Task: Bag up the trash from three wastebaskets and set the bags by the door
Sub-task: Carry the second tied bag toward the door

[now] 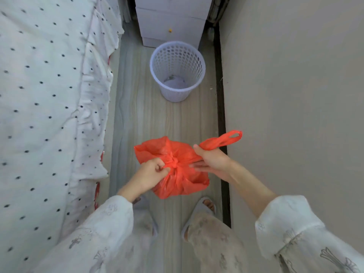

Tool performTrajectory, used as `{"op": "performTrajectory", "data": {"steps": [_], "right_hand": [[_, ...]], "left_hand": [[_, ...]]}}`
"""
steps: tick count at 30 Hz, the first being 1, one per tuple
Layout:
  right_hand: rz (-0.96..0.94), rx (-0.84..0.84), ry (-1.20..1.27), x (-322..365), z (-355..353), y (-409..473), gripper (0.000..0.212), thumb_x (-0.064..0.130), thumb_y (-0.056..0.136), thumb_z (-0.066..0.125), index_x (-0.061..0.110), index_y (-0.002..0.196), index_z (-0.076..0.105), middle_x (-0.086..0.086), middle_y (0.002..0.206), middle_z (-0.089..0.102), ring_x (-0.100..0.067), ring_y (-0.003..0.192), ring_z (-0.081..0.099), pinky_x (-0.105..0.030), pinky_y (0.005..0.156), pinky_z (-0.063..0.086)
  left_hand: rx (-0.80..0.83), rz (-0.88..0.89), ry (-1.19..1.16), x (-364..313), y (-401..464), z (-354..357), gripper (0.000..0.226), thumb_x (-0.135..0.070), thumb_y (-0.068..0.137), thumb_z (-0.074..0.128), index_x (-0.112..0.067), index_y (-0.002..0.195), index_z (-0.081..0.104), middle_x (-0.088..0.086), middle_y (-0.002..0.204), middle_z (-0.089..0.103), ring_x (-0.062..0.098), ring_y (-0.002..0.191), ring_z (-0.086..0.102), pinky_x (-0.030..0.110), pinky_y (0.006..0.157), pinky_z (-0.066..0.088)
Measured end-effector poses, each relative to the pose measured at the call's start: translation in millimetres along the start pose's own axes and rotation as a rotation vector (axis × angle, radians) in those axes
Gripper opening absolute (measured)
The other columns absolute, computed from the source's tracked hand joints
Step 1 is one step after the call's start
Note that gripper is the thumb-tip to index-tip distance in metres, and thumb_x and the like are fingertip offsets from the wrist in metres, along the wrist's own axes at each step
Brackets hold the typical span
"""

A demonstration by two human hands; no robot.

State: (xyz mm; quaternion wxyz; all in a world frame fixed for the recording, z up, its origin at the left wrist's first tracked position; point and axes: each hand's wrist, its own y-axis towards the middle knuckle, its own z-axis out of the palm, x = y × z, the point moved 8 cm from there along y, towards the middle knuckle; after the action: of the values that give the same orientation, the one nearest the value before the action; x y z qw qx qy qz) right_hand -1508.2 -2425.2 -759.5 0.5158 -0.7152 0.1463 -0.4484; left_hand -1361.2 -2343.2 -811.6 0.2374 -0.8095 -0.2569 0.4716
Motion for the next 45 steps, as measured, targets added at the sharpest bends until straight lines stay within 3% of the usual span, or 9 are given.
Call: {"op": "performTrajectory", "data": {"steps": [5,9,13,16,22,24,29,36,45], "right_hand": [[-0.098,-0.069,-0.256,59,25,-123,0.025,0.027,0.095,0.047,0.007,0.086,0.058,-0.026,0.102,0.066,-0.033,0.082,0.063,-0.043,0.076,0.051],[-0.116,-0.009,-0.509,84,49,-210,0.042,0.031,0.095,0.045,-0.006,0.101,0.064,-0.023,0.102,0.069,-0.029,0.087,0.062,-0.035,0.087,0.046],[-0.249,0.044,-0.734,110,77,-275,0.038,0.028,0.095,0.044,-0.006,0.09,0.059,-0.018,0.088,0.062,-0.03,0.083,0.056,-0.032,0.073,0.041],[-0.334,0.138,-0.903,117,104,-309,0.033,0.03,0.094,0.046,0.006,0.075,0.054,-0.012,0.082,0.057,-0.025,0.078,0.052,-0.035,0.075,0.042],[-0.49,0.361,-1.206,97,164,-369,0.042,0.031,0.094,0.046,0.022,0.053,0.045,0.006,0.057,0.049,-0.016,0.061,0.05,-0.021,0.06,0.036],[-0.531,0.431,-1.305,81,193,-399,0.041,0.031,0.094,0.047,0.022,0.053,0.046,0.007,0.056,0.05,-0.012,0.055,0.049,-0.02,0.059,0.037],[-0.632,0.666,-1.497,24,270,-479,0.035,0.033,0.092,0.048,0.021,0.059,0.053,-0.004,0.067,0.065,-0.024,0.073,0.065,-0.04,0.086,0.052],[-0.724,0.991,-1.751,-127,359,-602,0.023,0.036,0.094,0.045,0.028,0.073,0.047,0.001,0.071,0.066,-0.024,0.081,0.071,-0.036,0.086,0.053],[-0.704,1.233,-1.757,-364,454,-743,0.028,0.037,0.092,0.049,0.01,0.09,0.058,-0.015,0.094,0.072,-0.025,0.077,0.073,-0.042,0.085,0.056]], "left_hand": [[0.031,-0.111,-0.162,-33,-106,-52,0.021,-0.02,0.083,0.062,-0.026,0.067,0.05,-0.002,0.064,0.054,0.019,0.066,0.055,0.034,0.075,0.048],[0.043,-0.153,-0.185,-56,-195,-85,0.017,-0.024,0.085,0.06,-0.033,0.072,0.052,-0.002,0.073,0.06,0.02,0.073,0.059,0.033,0.082,0.048],[-0.07,-0.177,-0.295,-62,-268,-118,0.022,-0.016,0.087,0.056,-0.031,0.072,0.055,-0.005,0.07,0.061,0.018,0.067,0.058,0.039,0.08,0.052],[-0.252,-0.212,-0.395,-59,-323,-136,0.023,-0.009,0.089,0.051,-0.024,0.071,0.054,-0.002,0.07,0.058,0.008,0.059,0.057,0.017,0.063,0.05],[-0.576,-0.301,-0.662,-51,-459,-122,0.01,-0.012,0.091,0.05,-0.016,0.084,0.056,-0.003,0.074,0.058,0.0,0.057,0.057,0.004,0.048,0.041],[-0.682,-0.335,-0.724,-39,-515,-108,0.013,-0.015,0.091,0.05,-0.02,0.081,0.057,-0.004,0.077,0.059,0.001,0.063,0.058,0.005,0.053,0.041],[-1.001,-0.48,-0.933,3,-647,-60,0.011,-0.014,0.092,0.048,-0.011,0.091,0.058,0.0,0.077,0.061,0.015,0.064,0.056,0.016,0.059,0.043],[-1.342,-0.59,-1.178,57,-807,69,0.021,-0.012,0.091,0.045,-0.021,0.076,0.057,0.0,0.073,0.062,0.012,0.06,0.056,0.021,0.06,0.042],[-1.701,-0.759,-1.236,140,-1043,237,0.027,-0.012,0.095,0.038,-0.022,0.076,0.054,-0.001,0.072,0.06,-0.005,0.046,0.055,0.014,0.052,0.041]]}}
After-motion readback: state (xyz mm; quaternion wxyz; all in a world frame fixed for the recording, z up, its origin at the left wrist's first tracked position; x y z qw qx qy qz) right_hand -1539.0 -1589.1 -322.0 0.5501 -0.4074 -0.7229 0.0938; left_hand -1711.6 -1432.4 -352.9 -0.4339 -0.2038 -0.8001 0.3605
